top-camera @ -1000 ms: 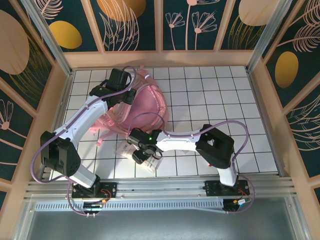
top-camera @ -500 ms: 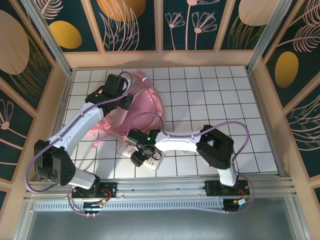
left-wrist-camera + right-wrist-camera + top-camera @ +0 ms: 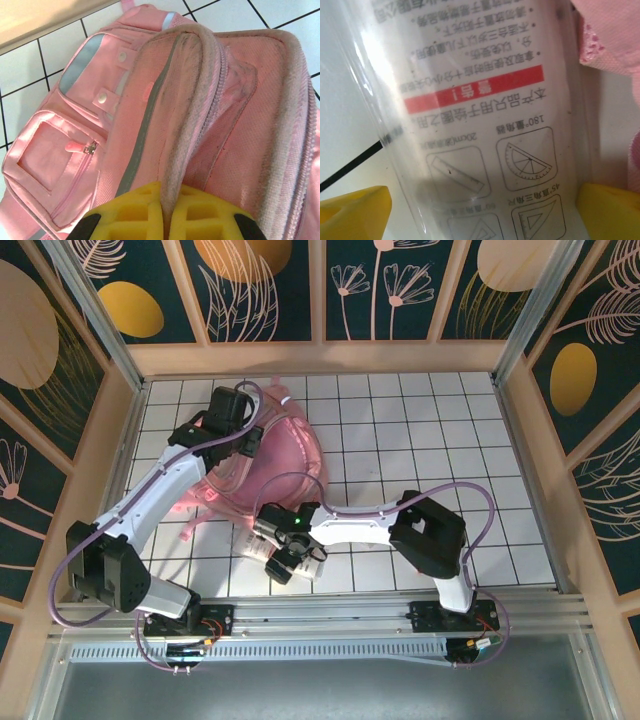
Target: Pack books, pencil case, and school supplies into a backpack
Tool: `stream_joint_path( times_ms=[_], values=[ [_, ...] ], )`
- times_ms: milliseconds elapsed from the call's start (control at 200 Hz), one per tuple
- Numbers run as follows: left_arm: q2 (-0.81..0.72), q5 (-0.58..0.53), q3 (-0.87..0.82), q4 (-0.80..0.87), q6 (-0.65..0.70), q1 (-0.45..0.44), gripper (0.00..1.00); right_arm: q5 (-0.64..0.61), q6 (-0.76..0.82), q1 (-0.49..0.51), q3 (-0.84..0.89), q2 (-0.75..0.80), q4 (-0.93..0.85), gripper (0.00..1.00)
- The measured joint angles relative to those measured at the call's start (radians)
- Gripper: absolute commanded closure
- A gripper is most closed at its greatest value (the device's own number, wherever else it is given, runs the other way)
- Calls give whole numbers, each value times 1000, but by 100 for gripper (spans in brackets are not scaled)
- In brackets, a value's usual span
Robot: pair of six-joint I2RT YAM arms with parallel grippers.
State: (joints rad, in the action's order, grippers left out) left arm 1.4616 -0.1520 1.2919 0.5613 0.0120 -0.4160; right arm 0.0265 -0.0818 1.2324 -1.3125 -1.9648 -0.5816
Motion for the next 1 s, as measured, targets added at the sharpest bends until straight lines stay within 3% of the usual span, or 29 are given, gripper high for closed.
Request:
stream_joint_path(
  times_ms=[275,495,581,816,996],
  values=[
    [6,-3,0,1,-2,5,100,-64,39,28,-9,-18,-18,1],
    [5,-3,0,0,-2,5,100,-79,29,31,-32,-31,-38,24],
    [-1,-3,-10,-3,-2,5,100,-86,31,33,-34,-31,-40,38],
    [-19,-3,-32,-11,-2,5,100,-81,17,35,-41,-15,-55,65],
    [-28,-4,-37,-12,-2,5,100,-38,-4,23,-18,12,-40,79]
  ],
)
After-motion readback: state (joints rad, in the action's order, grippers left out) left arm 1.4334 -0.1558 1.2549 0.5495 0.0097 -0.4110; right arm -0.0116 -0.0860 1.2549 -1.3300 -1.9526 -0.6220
